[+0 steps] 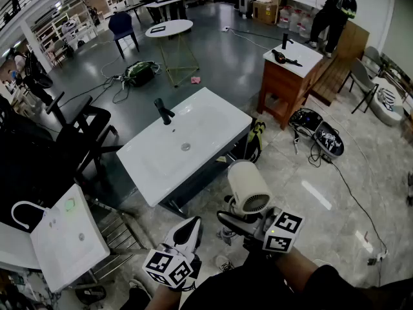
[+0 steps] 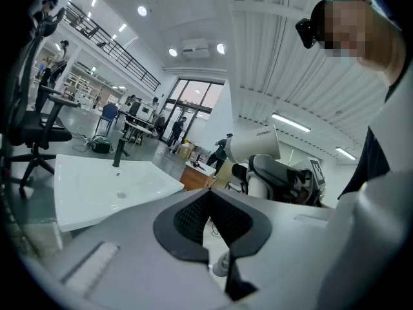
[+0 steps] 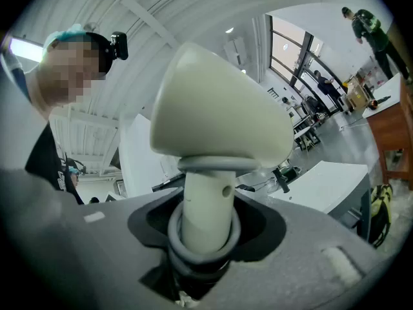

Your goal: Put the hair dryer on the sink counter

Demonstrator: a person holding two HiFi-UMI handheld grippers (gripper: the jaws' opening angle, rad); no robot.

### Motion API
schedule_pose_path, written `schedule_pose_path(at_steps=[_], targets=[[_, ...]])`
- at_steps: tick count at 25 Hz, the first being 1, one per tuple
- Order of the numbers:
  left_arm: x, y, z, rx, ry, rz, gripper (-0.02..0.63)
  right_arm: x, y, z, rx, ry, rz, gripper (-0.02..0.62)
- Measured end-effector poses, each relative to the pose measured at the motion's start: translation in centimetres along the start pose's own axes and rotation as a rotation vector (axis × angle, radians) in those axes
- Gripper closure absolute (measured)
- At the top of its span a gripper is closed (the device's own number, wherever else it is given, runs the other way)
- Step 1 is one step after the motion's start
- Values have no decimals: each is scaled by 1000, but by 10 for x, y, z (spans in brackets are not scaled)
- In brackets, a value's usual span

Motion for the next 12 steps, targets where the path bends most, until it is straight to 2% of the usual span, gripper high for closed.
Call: schedule_pose_path(at_steps=[12], targets=[[-2, -3, 1, -5, 1, -4, 603, -1, -3, -2, 15, -3, 7, 379]])
Point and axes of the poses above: the fingertips, and each gripper's own axes: z forward along the fingers, x to its left, y out of its top, the point moved 6 cm from there along -z, backward along the fingers, and after that the axes turned 13 degrees about -y, right-handed, at the moved point
